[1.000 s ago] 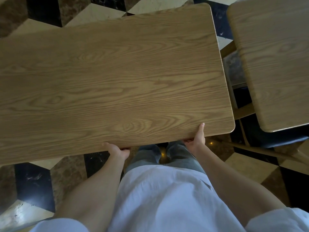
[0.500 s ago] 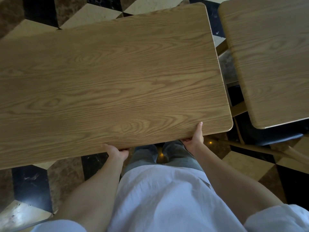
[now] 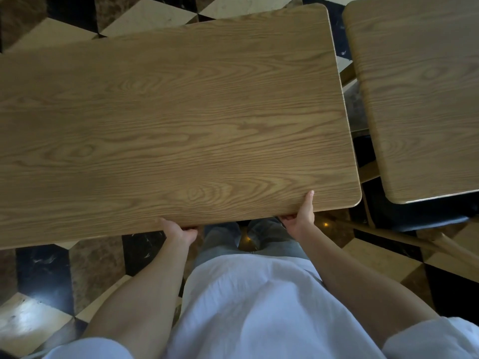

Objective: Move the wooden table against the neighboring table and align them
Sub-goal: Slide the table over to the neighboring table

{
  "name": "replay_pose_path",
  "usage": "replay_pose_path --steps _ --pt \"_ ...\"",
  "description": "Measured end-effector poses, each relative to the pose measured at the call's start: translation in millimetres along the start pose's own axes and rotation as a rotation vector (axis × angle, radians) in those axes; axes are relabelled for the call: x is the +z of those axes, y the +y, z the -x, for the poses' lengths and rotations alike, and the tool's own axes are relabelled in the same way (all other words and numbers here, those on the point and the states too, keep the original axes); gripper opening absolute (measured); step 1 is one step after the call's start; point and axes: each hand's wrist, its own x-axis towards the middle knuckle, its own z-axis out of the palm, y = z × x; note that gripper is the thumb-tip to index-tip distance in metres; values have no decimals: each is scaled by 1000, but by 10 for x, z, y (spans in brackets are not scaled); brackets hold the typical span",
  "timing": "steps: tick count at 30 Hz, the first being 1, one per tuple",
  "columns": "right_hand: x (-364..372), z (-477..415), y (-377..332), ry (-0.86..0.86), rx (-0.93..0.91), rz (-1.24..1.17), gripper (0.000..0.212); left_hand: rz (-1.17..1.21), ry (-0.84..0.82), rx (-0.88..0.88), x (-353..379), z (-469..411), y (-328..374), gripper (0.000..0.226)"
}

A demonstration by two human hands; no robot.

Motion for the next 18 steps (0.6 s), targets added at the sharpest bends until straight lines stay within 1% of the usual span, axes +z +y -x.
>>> replay_pose_path --steps 6,12,15,18 --pt "-77 -46 0 -32 19 10 84 55 -54 -26 -70 -39 -18 77" --pt "-105 -10 -51 -96 50 47 83 46 -15 -70 -67 58 -36 75" --pt "-186 20 -53 -119 37 145 82 30 -44 -85 -146 72 -40 79" --pt "-275 92 -28 -137 -8 280 75 18 -64 -113 -187 61 -41 80"
